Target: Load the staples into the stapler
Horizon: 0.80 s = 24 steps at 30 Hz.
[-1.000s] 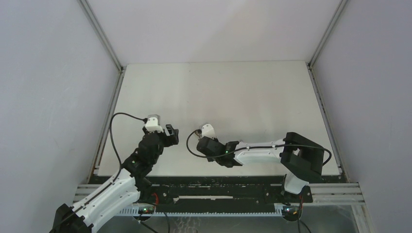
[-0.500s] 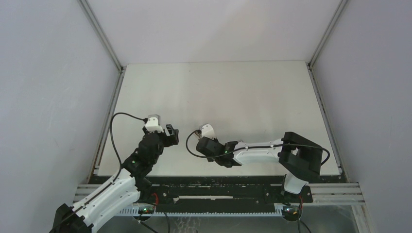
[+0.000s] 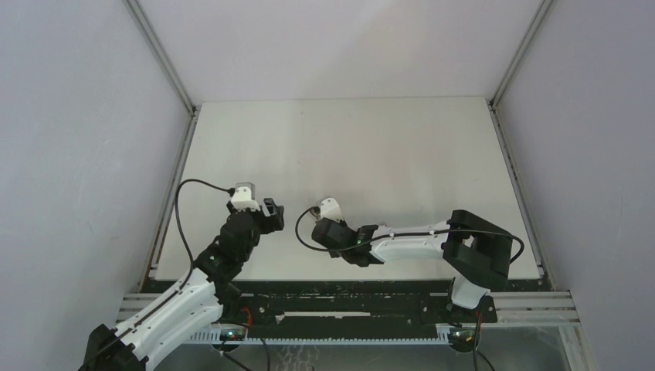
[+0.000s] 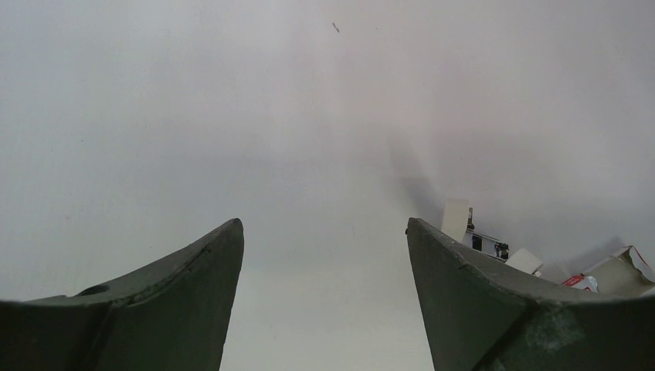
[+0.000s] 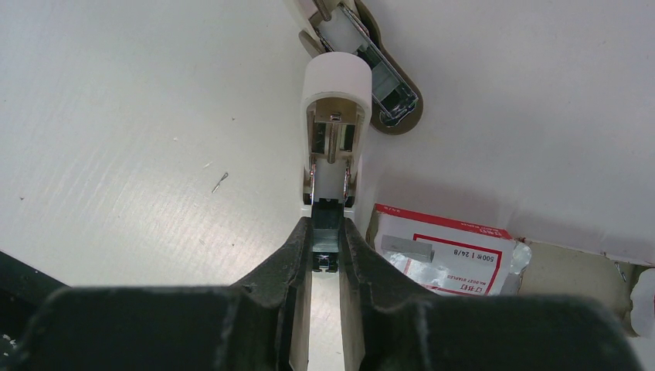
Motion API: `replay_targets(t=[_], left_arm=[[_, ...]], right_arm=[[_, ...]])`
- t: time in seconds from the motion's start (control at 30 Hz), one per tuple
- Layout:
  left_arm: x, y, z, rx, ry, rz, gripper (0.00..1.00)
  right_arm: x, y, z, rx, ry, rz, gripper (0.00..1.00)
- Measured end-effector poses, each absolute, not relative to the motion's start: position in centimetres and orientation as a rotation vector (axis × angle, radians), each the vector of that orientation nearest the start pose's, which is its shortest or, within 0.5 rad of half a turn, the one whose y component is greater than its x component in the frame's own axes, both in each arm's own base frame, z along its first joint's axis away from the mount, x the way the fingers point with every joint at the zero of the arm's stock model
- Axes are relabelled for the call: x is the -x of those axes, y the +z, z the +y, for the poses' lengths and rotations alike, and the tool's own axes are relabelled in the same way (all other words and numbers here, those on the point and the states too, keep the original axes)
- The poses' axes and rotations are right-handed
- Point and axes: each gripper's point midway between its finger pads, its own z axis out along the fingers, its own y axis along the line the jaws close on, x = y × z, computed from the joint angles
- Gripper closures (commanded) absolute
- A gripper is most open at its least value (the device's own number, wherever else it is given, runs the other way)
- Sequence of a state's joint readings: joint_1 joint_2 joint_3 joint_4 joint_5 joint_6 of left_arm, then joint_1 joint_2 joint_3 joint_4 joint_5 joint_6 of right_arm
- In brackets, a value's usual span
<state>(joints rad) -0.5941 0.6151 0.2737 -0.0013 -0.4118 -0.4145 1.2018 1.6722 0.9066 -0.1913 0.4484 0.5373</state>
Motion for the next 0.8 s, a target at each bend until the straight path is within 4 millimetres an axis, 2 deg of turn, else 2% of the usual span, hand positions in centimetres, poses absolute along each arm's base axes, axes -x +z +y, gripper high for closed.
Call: replay_targets(t=[0.5, 0.8], left_arm=[[-25.45, 12.17, -10.57, 0.105, -0.292, 1.897, 0.18], [-25.45, 12.10, -10.57, 0.104, -0.290, 1.900, 0.18]], right_arm=[[-18.84, 3.10, 32.86, 0.618, 0.224, 2.334, 0.74], [-18.68, 3.06, 32.49, 0.627, 0.208, 2.345, 0.70]])
